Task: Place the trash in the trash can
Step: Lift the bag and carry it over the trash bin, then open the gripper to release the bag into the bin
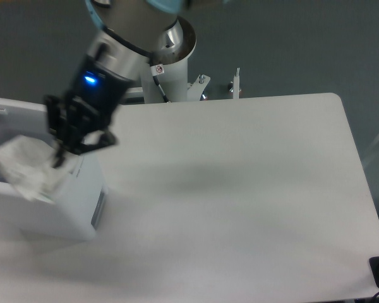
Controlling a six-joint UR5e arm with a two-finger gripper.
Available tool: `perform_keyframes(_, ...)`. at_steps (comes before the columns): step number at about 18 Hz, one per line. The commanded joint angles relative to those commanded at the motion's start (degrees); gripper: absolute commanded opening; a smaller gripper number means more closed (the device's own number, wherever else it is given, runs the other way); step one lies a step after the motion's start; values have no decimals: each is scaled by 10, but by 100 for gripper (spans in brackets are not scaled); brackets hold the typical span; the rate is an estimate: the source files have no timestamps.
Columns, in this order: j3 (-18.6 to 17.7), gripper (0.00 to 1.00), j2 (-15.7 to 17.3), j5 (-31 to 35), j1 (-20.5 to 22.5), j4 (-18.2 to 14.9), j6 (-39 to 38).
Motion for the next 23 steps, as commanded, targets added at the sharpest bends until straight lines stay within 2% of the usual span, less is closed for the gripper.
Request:
perform_keyframes(1,-17,4,5,0,-1,0,2)
perform_keyframes(2,-33,17,11,0,-8,1,11)
perform_keyframes(5,-77,45,13,0,-15,1,89)
perform_keyframes(6,-85,67,12,0,-16,0,98)
perform_keyframes(7,-90,100,12,1,-16,0,97)
perform_keyframes(12,-78,100,7,-1,-13,0,94)
perform_keyframes(14,-75,100,6,-1,-4,10,93)
perform_keyframes(18,-57,100,-2,0,61,11,93)
perform_keyframes(20,-49,100,-18,0,110,11,97)
perform_keyframes(23,-43,100,-49,2,161,11,100)
